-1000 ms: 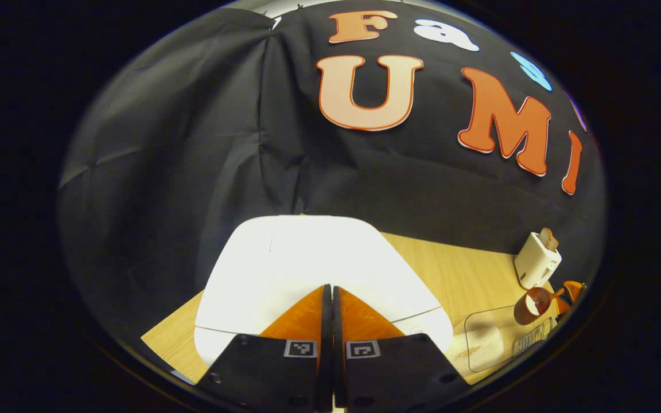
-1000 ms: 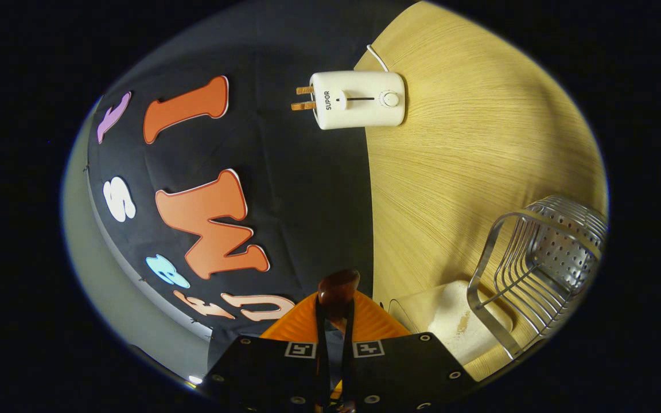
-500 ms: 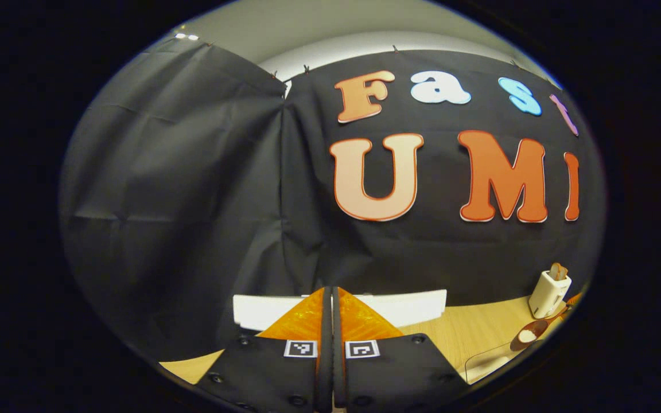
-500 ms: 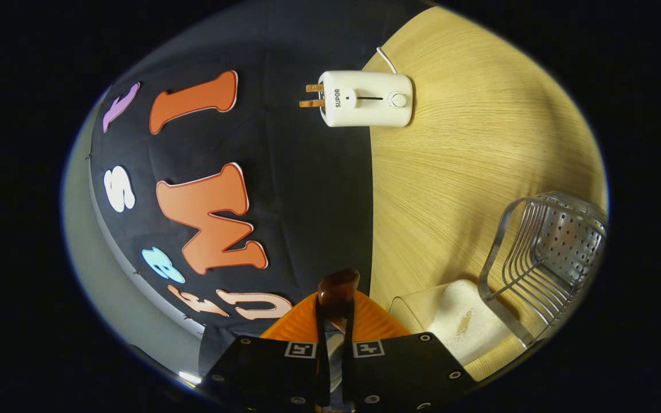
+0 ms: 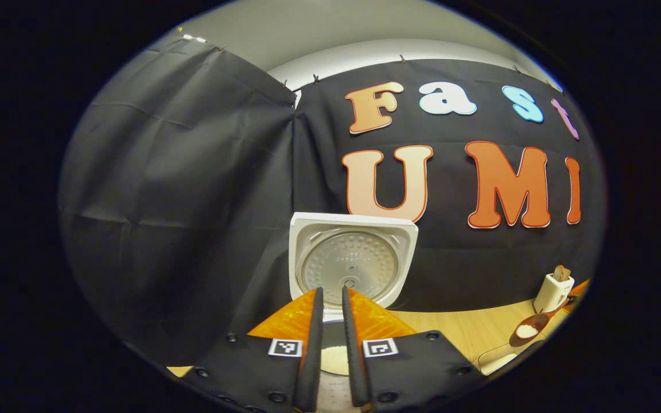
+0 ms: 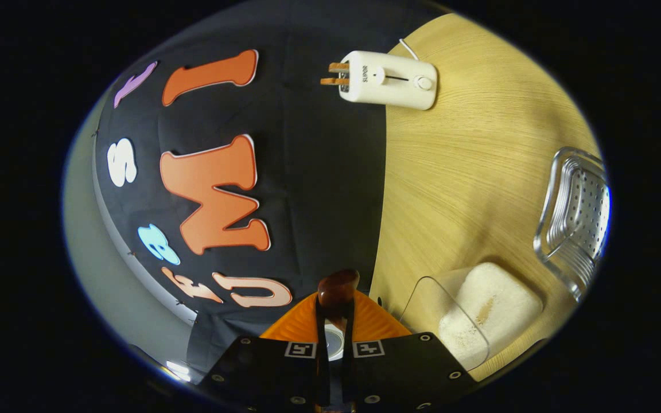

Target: Close the left gripper, press the button to open the rice cooker; take a wooden spoon from the chopstick holder with the right hand, scoop a spoonful of rice and pour it into the rice cooker, then put the wooden spoon back into the chopstick holder.

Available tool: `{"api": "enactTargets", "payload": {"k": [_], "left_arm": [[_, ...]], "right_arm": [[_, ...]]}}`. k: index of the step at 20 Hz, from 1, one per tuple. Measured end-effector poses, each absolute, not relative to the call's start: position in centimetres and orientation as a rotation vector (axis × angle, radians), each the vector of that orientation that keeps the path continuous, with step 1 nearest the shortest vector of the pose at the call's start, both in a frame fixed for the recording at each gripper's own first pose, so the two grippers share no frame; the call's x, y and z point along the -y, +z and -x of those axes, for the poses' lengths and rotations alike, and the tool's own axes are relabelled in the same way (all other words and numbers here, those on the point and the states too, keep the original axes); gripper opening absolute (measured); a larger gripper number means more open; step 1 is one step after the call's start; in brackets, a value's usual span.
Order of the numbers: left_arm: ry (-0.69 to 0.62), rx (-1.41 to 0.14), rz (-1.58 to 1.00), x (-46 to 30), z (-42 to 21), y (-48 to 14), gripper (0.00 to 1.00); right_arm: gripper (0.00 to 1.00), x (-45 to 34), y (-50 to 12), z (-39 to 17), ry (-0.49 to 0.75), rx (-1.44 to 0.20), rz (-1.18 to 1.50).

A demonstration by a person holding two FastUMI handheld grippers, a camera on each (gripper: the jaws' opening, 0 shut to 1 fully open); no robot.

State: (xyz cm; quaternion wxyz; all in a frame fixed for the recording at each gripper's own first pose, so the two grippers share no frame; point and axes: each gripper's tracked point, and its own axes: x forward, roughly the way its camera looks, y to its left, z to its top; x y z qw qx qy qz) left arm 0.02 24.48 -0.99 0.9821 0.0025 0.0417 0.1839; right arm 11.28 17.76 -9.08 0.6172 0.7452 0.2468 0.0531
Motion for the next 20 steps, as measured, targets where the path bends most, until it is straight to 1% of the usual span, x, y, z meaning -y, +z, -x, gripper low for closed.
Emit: {"api": "enactTargets", "payload": {"k": [1,3,6,10,11,12,13,20], "left_arm": [[0.369,-0.086,-0.002,-24.7,0.3,-1.2,0.31],[0.363,-0.093,0.003,-25.0,0.8,-1.9,0.43],[0.357,-0.099,0.005,-25.4,1.4,-2.6,0.65],[0.336,-0.110,-0.007,-25.3,2.5,-3.4,0.82],[0.335,-0.113,-0.003,-25.4,2.7,-3.5,0.83],[0.337,-0.115,0.004,-25.5,2.9,-3.7,0.88],[0.334,-0.119,0.008,-25.6,3.0,-3.9,0.89],[0.335,-0.165,-0.007,-25.9,3.9,-6.4,0.90]], "right_arm": [[0.08,-18.4,-8.4,-11.7,0.141,-0.567,-1.706],[0.08,-20.1,-6.9,-12.6,0.175,-0.564,-1.691],[0.08,-22.9,-4.9,-13.6,0.229,-0.574,-1.686],[0.08,-26.4,-3.2,-14.9,0.272,-0.597,-1.655],[0.08,-27.0,-2.9,-15.2,0.279,-0.597,-1.654],[0.08,-27.6,-2.3,-15.7,0.287,-0.594,-1.654],[0.08,-28.1,-1.8,-16.0,0.293,-0.590,-1.651],[0.08,-30.7,0.8,-18.9,0.287,-0.511,-1.560]]}}
